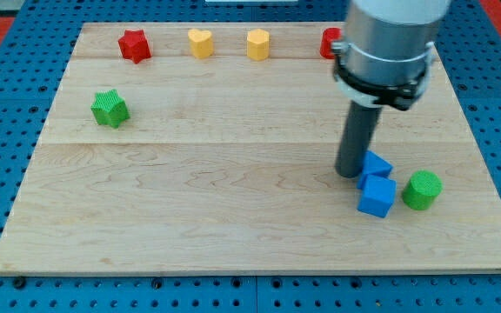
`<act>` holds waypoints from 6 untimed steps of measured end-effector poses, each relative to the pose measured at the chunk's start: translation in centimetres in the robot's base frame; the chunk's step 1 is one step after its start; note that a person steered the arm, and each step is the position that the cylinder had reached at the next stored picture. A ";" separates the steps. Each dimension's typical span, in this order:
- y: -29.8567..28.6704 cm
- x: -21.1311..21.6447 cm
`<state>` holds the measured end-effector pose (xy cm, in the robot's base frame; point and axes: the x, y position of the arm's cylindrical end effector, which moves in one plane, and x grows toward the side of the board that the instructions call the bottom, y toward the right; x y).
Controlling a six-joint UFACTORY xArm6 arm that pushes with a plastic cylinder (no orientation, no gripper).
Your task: Push the red circle towards the blue blocks
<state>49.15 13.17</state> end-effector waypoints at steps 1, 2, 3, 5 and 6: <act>-2.2 -3.2; -7.0 -9.7; -8.3 -15.5; 9.3 -24.6; 8.4 -29.7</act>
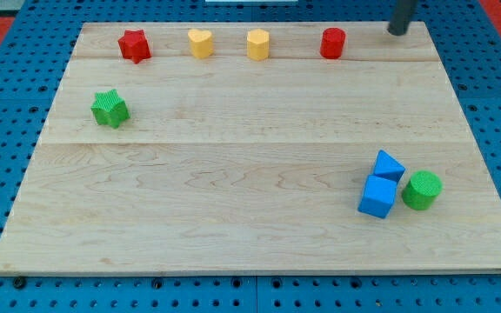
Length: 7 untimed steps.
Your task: Push the red circle towards the blue blocks
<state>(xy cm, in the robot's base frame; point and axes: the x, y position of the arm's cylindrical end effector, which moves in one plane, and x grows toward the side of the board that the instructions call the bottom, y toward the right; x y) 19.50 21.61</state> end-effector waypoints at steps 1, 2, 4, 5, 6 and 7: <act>-8.0 1.1; -10.0 6.6; -10.5 15.7; -10.6 22.2; -12.9 21.9; -14.7 21.6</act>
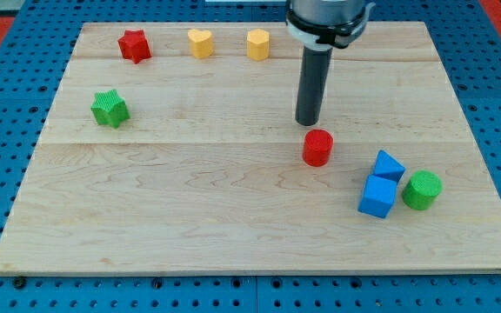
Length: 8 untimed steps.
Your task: Push the red circle towards the blue blocks
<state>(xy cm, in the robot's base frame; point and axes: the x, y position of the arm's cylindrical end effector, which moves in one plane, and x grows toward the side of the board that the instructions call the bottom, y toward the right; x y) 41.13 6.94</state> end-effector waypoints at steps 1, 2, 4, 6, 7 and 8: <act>0.1 4.2; 0.4 5.1; 2.4 5.2; 1.5 0.2; 0.9 -6.8; 1.0 -13.5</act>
